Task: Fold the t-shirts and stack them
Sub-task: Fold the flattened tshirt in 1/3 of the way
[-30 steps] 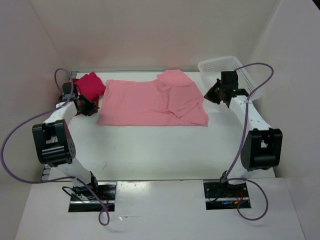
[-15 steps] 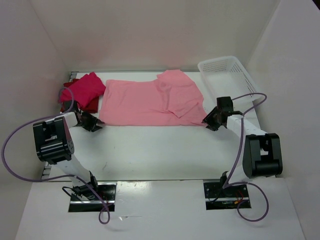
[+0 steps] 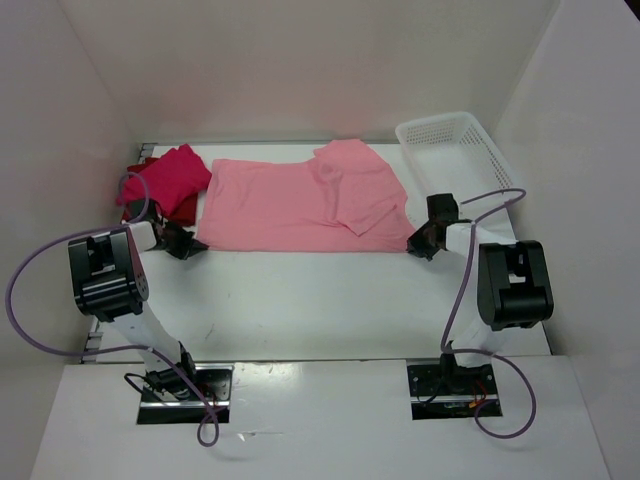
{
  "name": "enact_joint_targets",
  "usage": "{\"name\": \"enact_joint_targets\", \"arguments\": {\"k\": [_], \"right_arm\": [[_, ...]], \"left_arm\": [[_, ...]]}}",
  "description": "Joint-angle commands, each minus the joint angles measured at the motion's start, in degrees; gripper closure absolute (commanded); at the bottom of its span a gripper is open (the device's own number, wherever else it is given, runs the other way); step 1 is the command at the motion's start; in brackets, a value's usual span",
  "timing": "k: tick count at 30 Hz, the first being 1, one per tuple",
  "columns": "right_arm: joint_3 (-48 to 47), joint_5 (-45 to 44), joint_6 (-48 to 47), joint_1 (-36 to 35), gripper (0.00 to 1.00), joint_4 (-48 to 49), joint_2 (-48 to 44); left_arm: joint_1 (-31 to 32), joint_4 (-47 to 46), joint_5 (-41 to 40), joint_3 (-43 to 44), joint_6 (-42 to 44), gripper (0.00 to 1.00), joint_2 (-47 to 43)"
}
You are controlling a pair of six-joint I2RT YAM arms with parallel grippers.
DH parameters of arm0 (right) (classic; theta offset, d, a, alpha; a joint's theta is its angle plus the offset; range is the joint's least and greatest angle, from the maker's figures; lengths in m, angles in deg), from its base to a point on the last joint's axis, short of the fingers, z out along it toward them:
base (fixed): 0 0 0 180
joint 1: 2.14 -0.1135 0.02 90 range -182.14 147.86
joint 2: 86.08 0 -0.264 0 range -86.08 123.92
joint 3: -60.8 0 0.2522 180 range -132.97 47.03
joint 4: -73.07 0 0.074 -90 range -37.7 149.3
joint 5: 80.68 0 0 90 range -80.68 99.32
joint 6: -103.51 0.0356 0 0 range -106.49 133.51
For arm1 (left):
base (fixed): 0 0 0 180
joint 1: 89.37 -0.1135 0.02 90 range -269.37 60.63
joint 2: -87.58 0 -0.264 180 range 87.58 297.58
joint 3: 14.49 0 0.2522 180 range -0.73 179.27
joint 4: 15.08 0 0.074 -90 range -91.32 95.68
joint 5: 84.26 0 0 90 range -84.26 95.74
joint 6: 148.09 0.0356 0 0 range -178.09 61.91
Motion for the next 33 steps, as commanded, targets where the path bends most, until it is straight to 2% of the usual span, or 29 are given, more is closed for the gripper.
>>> {"name": "enact_joint_targets", "arguments": {"k": [1, 4, 7, 11, 15, 18, 20, 21, 22, 23, 25, 26, 28, 32, 33], "right_arm": [[-1.57, -4.21, 1.61, -0.4, 0.96, 0.86, -0.67], [1.5, -4.21, 2.75, -0.4, 0.99, -1.77, -5.58], [5.98, -3.25, 4.33, 0.12, 1.0, -5.29, -12.61], [13.53, 0.45, 6.7, 3.2, 1.0, -10.37, -23.42], [15.74, 2.89, 9.96, 4.26, 1.0, -17.59, -36.41], [15.75, 3.61, 13.02, 3.56, 1.0, -24.51, -40.13], [14.52, 3.61, 14.79, 2.86, 1.0, -27.34, -45.04], [14.0, 3.09, 16.19, 2.33, 0.98, -29.45, -46.8], [13.99, 3.08, 16.2, 2.33, 0.95, -30.16, -49.78], [13.3, 2.56, 16.2, 2.32, 0.78, -30.17, -50.68], [11.98, 2.56, 15.68, 2.32, 0.6, -31.05, -50.69], [11.27, 2.56, 14.89, 2.32, 0.5, -31.66, -50.69], [9.69, 2.56, 13.58, 2.32, 0.45, -31.66, -50.69], [5.65, 0.8, 9.71, 1.02, 0.47, -28.34, -48.85], [5.64, 0.8, 9.7, 0.05, 0.62, -27.11, -47.8]], "left_arm": [[-0.16, 2.04, -2.24, 0.85, 1.41, 1.0, -0.75], [-0.16, 4.84, -3.73, -0.55, 3.78, 1.0, -3.3], [-2.78, 7.31, -3.74, -3.98, 5.01, 1.0, -5.76], [-7.62, 10.12, 1.35, -10.04, 7.21, 1.0, -9.37], [-11.58, 15.84, 4.77, -14.7, 9.94, 1.0, -16.92], [-12.28, 21.01, 10.21, -15.24, 8.89, 1.0, -22.18], [-14.12, 26.09, 10.24, -15.24, 10.63, 0.98, -23.78], [-14.13, 27.08, 10.76, -16.02, 11.17, 0.93, -25.18], [-14.66, 27.96, 10.76, -16.9, 11.17, 0.81, -25.2], [-14.66, 27.97, 11.37, -16.91, 11.17, 0.71, -26.24], [-14.66, 28.68, 11.38, -16.91, 11.17, 0.53, -26.87], [-14.66, 29.29, 11.38, -16.04, 11.17, 0.39, -26.87], [-14.66, 29.29, 11.9, -14.19, 11.79, 0.33, -27.4], [-13.53, 26.93, 12.86, -11.55, 12.32, 0.32, -27.92], [-10.73, 25.44, 13.39, -10.68, 11.71, 0.4, -27.92]]}}
